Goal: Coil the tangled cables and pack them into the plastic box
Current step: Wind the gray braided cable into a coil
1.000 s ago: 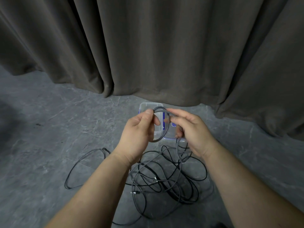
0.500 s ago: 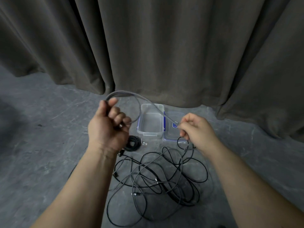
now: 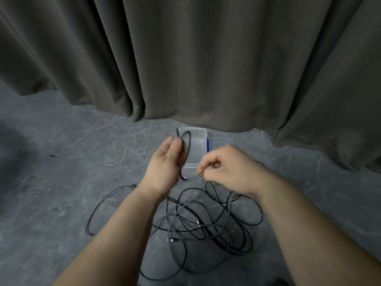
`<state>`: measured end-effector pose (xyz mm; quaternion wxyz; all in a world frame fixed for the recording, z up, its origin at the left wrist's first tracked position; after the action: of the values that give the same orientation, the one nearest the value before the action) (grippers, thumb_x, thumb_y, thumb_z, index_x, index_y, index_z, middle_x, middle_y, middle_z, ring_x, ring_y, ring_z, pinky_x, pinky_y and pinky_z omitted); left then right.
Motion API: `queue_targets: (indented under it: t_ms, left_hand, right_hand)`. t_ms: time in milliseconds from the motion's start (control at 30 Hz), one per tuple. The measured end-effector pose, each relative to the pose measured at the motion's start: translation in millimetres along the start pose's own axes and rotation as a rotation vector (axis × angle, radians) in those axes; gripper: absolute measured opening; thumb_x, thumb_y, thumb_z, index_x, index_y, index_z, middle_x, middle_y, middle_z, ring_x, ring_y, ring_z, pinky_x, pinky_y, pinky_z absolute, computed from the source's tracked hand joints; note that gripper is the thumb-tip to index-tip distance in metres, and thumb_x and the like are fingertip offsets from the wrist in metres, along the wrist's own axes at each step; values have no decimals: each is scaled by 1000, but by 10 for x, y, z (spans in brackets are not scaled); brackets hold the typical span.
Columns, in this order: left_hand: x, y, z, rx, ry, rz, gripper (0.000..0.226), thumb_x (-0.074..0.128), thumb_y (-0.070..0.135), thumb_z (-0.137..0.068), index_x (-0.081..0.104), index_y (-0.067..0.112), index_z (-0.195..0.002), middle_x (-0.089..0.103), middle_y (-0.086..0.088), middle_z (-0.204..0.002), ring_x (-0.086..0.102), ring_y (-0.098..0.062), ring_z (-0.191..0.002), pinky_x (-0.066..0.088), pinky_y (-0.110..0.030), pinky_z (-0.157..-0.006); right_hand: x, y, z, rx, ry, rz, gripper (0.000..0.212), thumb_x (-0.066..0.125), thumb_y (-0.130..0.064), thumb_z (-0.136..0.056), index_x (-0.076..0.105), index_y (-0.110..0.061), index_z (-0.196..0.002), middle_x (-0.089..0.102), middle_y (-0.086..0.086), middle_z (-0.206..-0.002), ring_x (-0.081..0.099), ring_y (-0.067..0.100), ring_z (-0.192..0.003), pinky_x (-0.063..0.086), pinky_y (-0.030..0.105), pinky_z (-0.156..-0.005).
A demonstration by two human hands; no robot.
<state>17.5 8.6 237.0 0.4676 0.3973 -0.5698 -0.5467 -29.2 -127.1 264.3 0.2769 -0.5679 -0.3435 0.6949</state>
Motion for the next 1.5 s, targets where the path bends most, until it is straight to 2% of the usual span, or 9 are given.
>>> queue_targets:
  t_ms: [100, 167, 333, 700, 833, 1100, 1300, 1367, 1500]
  left_hand:
    - [95, -27, 65, -37, -71, -89, 31, 36, 17, -104, 42, 15, -74, 38, 5, -60, 34, -6, -53, 34, -15, -50]
    - [170, -53, 88, -85, -141, -4, 32, 33, 17, -104, 43, 14, -74, 39, 1, -61, 37, -6, -51, 36, -15, -50]
    - [312, -76, 117, -167, -260, 213, 33, 26, 20, -103, 43, 8, -77, 34, 1, -50, 28, -11, -45, 29, -19, -45]
    - [344, -69, 118, -113, -206, 233, 33, 42, 29, -100, 40, 12, -71, 25, 6, -48, 14, -9, -46, 13, -25, -48]
    - [250, -65, 63, -97, -95, 234, 38, 34, 26, -104, 43, 14, -70, 27, 8, -45, 17, -6, -42, 13, -23, -45]
    - [391, -42, 176, -181, -182, 228, 45, 30, 39, -101, 51, 9, -75, 27, 6, -48, 16, -11, -48, 13, -33, -58]
    - [427, -17, 209, -103, -192, 116, 40, 32, 34, -102, 44, 12, -71, 31, 8, -48, 25, -8, -44, 24, -24, -52]
    - [437, -4, 222, -28, -200, 22, 39, 36, 39, -100, 43, 13, -71, 35, 13, -48, 29, -4, -43, 29, -20, -48]
    - [409, 15, 198, 22, -187, -3, 34, 39, 35, -100, 52, 9, -84, 37, 11, -52, 31, -6, -45, 30, -22, -47]
  right_hand:
    - [-60, -69, 5, -68, 46, -163, 33, 61, 1, -82, 73, -29, -76, 71, 2, -67, 61, 16, -59, 48, 25, -60]
    - [-93, -16, -16, -97, 158, -321, 30, 64, 2, -83, 70, -26, -77, 71, -5, -71, 67, 7, -71, 50, 18, -70]
    - [-241, 201, -56, -43, 475, -354, 27, 85, -26, -67, 58, -21, -71, 57, -5, -66, 51, 8, -63, 45, 31, -63]
    - [-141, 382, -104, 119, 358, -404, 37, 79, -43, -70, 51, -19, -67, 45, -7, -58, 38, 6, -53, 32, 25, -55]
    - [-192, 434, -91, 89, 328, -695, 23, 67, -12, -87, 60, -17, -65, 52, -4, -57, 45, 9, -54, 41, 31, -63]
    - [-34, 428, -142, 89, 448, -680, 13, 54, -24, -97, 66, -28, -98, 68, 4, -106, 65, 19, -96, 53, 42, -84]
    - [150, 420, -192, 140, 473, -497, 39, 34, -38, -103, 60, -13, -91, 63, 8, -79, 59, 25, -69, 51, 44, -73]
    - [182, 427, -206, 113, 460, -428, 43, 30, -50, -99, 61, -22, -91, 65, 1, -82, 61, 22, -80, 51, 42, -81]
    - [121, 430, -182, 78, 534, -428, 36, 32, -59, -89, 60, -40, -78, 58, -23, -60, 48, 0, -59, 40, 28, -65]
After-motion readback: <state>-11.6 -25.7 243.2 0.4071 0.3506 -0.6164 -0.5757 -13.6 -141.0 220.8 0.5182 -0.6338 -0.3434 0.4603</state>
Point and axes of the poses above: each hand's wrist, its own z-axis away from the middle knuckle, its own x-axis out of the palm, y = z × x, the point moved 4 cm from there along -z, towards the middle knuckle
